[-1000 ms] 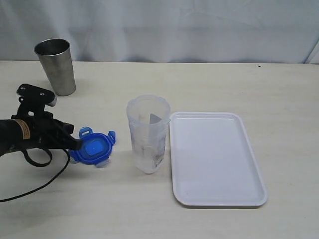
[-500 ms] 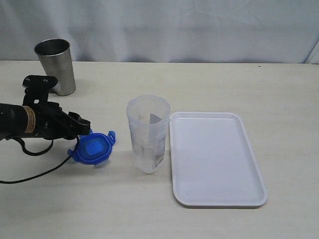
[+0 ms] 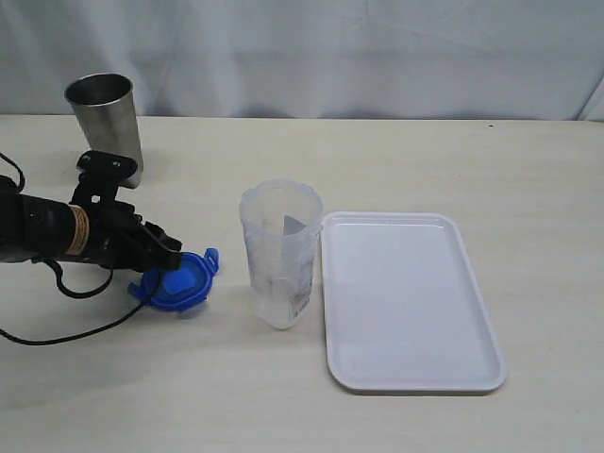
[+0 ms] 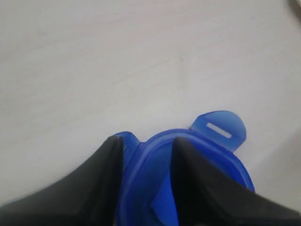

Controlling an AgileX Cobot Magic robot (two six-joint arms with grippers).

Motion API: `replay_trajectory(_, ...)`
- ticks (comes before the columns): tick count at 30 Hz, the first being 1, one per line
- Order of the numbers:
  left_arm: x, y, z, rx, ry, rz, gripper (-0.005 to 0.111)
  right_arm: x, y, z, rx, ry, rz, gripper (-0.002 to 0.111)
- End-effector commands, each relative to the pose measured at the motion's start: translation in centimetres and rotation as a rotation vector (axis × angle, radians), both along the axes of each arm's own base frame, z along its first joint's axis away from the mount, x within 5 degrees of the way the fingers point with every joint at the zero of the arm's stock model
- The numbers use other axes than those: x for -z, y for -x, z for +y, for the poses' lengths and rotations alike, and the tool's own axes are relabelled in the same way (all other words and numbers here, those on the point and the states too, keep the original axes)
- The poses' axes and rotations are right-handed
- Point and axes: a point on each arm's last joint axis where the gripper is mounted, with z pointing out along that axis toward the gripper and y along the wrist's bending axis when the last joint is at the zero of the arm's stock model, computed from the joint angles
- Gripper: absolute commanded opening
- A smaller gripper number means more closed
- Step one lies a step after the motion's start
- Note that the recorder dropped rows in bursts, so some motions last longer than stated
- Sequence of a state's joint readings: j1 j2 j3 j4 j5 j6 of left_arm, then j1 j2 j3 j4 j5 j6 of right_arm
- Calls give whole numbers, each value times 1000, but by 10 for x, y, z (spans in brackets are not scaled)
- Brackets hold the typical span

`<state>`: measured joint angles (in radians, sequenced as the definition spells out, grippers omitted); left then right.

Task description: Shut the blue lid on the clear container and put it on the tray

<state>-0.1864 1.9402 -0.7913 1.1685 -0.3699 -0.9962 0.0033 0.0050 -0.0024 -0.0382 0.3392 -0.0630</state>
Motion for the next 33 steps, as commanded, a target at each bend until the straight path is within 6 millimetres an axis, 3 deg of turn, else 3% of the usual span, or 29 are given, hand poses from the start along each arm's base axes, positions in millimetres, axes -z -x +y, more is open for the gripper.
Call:
replay_trajectory(1, -2, -3, -1, 35, -15, -30, 33, 1, 0, 0, 6, 0, -1, 5)
replay_trajectory(13, -2, -10, 7, 6, -96, -48, 34, 1, 0, 0, 6, 0, -1, 5)
replay_trajectory(18, -4, -12, 14, -23, -63, -53, 52, 1, 0, 0, 6, 0, -1, 5)
replay_trajectory(22, -3, -11, 9, 4, -4, -55, 52, 1, 0, 0, 6, 0, -1, 5)
replay_trajectory(29, 21, -8, 6, 8, 28, 18, 52, 1, 0, 0, 6, 0, -1, 5)
replay_trajectory(33, 25, -7, 3, 32, 61, 20, 52, 1, 0, 0, 6, 0, -1, 5)
